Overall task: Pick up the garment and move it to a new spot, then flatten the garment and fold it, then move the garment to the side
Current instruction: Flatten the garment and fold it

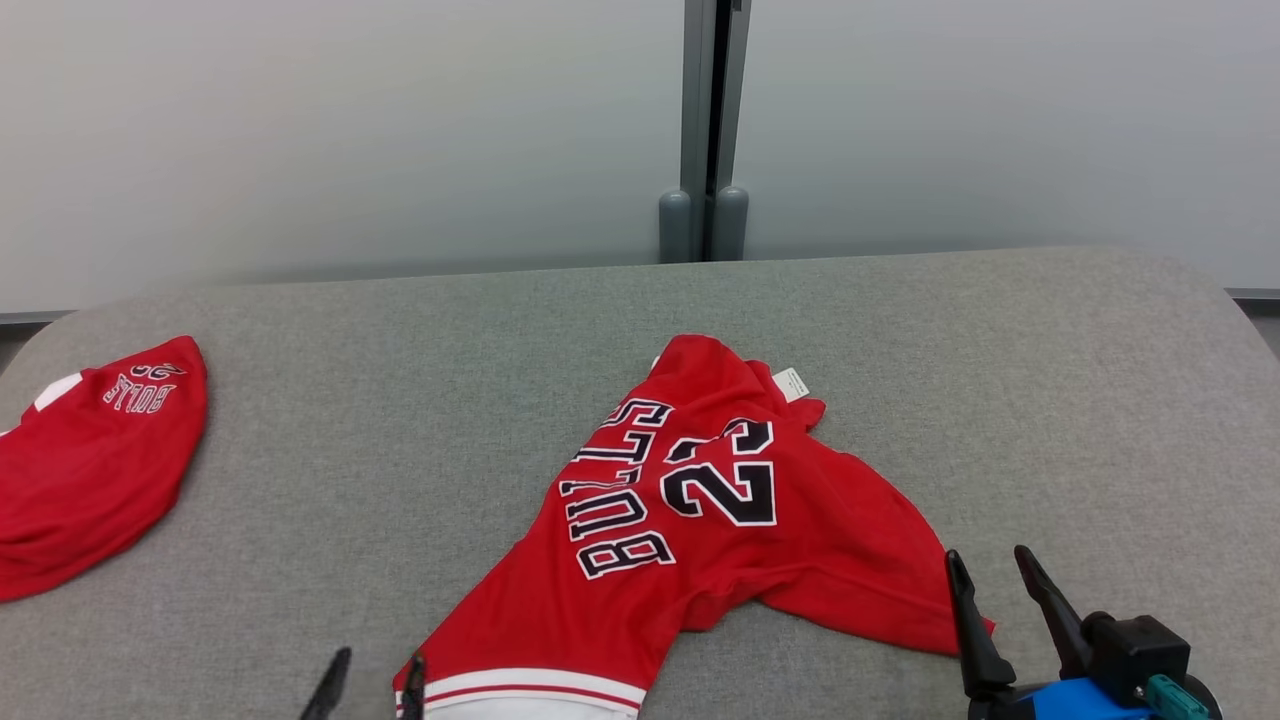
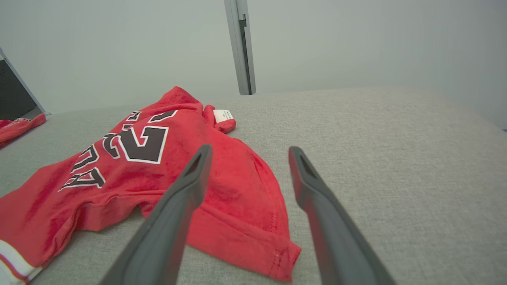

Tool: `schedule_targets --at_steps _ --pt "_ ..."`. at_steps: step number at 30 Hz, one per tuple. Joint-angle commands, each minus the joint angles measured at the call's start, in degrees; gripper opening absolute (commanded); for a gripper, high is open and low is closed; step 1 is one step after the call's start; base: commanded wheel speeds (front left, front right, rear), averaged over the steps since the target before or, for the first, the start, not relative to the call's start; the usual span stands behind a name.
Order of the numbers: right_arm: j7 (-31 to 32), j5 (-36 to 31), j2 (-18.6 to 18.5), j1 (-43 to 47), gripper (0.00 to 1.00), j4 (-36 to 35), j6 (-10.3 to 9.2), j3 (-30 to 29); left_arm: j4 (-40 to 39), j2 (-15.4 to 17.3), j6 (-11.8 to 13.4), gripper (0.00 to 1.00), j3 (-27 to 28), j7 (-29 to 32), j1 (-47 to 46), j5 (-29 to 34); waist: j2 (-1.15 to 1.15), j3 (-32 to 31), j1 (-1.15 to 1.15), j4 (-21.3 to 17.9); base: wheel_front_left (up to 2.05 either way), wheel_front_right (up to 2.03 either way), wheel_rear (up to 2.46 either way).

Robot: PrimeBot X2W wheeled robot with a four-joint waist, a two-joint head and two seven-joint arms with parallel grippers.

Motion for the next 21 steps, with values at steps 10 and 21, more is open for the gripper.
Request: schedule_targets --at_steps 10,21 --pt "-0.21 -0.79 -0.2 -0.19 1.0 0.64 0.01 -1.06 -5.17 -6.69 -0.05 1.0 18.53 -0.15 -6.02 0.08 0.0 0.4 0.0 -1.08 0.0 0.0 0.0" --pt "-0.21 -2.94 -0.18 -1.33 1.0 3.6 0.01 -1.56 -2.58 -7.47 0.65 1.0 21.08 -0.15 -8.31 4.1 0.0 0.59 0.0 -1.68 0.0 0.0 0.0"
